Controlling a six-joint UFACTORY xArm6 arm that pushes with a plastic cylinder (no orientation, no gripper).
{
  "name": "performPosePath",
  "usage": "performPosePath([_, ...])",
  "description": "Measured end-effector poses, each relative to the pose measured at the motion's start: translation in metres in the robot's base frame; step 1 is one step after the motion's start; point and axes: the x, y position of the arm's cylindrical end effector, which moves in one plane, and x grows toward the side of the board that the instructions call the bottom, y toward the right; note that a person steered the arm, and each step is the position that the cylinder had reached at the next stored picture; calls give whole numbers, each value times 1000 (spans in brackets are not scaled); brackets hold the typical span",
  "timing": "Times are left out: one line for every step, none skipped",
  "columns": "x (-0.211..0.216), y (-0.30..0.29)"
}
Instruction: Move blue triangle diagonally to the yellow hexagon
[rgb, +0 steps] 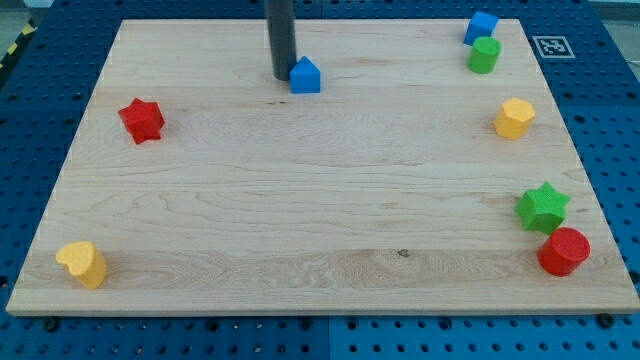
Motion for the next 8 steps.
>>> performPosePath([14,36])
performPosePath([40,59])
performPosePath([66,70])
performPosePath([86,78])
performPosePath([92,91])
performPosePath([92,105])
performPosePath([91,110])
performPosePath([91,110])
